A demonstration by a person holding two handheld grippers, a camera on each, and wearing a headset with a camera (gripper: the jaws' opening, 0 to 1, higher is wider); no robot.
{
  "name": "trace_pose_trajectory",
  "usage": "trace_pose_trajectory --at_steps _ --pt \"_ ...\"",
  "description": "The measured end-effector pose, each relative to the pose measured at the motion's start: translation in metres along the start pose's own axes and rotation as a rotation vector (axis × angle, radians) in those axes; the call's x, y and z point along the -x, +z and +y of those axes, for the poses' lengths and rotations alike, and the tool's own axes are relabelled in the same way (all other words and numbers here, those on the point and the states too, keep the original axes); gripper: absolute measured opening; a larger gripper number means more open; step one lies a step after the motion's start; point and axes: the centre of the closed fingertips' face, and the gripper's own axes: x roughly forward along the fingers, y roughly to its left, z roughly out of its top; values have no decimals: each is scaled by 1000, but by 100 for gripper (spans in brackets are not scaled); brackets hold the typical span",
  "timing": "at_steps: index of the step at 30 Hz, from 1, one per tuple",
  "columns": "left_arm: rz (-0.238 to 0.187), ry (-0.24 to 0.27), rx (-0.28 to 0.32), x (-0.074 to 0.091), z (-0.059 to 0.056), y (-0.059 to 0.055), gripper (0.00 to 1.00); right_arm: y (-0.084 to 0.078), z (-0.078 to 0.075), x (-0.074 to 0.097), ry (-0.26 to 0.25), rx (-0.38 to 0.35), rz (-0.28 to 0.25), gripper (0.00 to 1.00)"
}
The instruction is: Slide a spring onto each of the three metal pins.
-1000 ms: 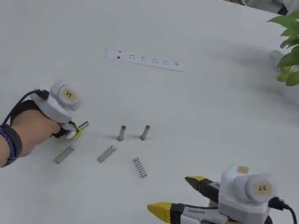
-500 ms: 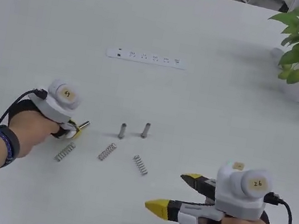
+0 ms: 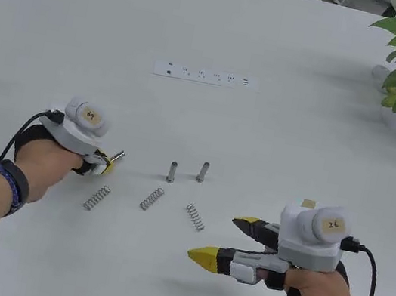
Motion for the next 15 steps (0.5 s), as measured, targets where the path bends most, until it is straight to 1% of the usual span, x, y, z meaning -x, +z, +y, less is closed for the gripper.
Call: trace_pose_trajectory --at_steps 8,12,15 --pt "-31 3 23 9 5 0 0 14 3 -19 33 -46 -34 69" --pt "-51 7 44 14 7 1 0 26 4 -30 51 -57 -53 67" --pt "-59 7 43 17 6 2 0 34 6 -37 63 -63 -67 65"
